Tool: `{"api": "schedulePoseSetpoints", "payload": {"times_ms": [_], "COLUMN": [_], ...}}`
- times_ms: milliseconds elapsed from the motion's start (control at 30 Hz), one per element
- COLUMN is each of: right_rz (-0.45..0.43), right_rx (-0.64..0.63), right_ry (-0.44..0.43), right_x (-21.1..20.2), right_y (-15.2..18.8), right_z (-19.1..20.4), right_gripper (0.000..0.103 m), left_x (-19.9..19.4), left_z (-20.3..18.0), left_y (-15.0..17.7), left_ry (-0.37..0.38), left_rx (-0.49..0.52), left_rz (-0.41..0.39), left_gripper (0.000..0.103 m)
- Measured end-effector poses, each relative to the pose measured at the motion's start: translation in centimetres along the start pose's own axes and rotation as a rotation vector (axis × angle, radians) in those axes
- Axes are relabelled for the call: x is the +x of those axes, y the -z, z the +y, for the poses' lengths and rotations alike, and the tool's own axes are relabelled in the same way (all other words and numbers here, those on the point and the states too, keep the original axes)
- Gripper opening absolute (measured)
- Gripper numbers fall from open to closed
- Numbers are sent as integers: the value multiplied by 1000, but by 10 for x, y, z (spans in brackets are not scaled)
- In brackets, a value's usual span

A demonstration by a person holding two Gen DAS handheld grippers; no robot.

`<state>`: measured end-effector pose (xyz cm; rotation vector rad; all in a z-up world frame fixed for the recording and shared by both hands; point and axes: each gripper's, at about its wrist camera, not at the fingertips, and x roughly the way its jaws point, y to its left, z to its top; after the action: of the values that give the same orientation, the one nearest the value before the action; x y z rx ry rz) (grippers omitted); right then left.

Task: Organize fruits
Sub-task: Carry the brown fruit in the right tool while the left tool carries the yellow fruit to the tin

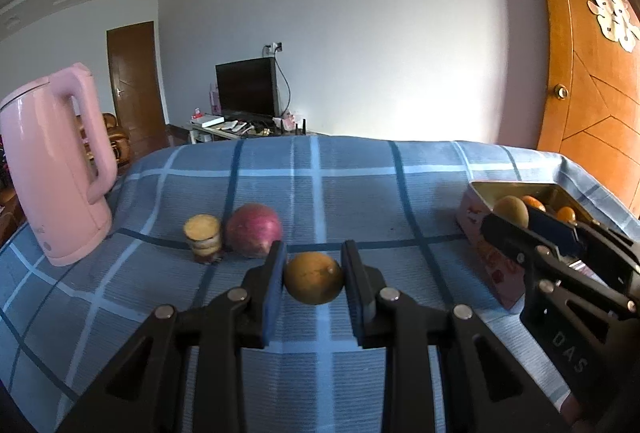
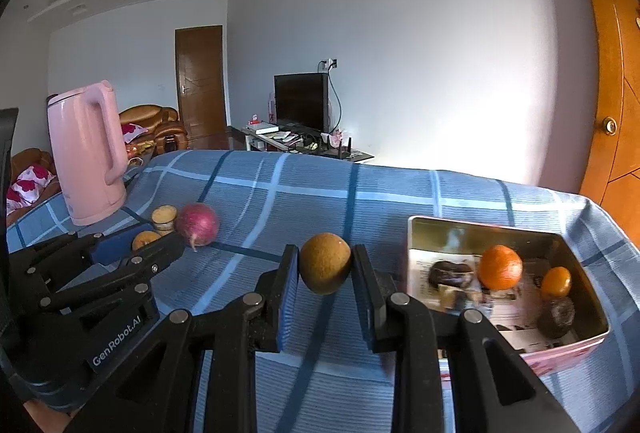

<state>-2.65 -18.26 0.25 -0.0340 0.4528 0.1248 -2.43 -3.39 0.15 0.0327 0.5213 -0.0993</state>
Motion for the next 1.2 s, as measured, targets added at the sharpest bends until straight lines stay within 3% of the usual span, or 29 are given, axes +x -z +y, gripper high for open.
{"api": "schedulePoseSetpoints", "payload": {"times_ms": [633, 1200], "right_rz": [-21, -65], "right_rx": [6, 126], "right_ry": [77, 195], "right_x": [-16, -29], "right_y": [2, -7], "right_z": [-62, -151], "right_gripper": [29, 28], "left_x": [5, 10], "left_z": [-65, -121], "left_y": [-9, -38], "left_ry": [82, 180], "left_rx": [1, 26], "left_rz": [-17, -79], "left_gripper": [30, 30]}}
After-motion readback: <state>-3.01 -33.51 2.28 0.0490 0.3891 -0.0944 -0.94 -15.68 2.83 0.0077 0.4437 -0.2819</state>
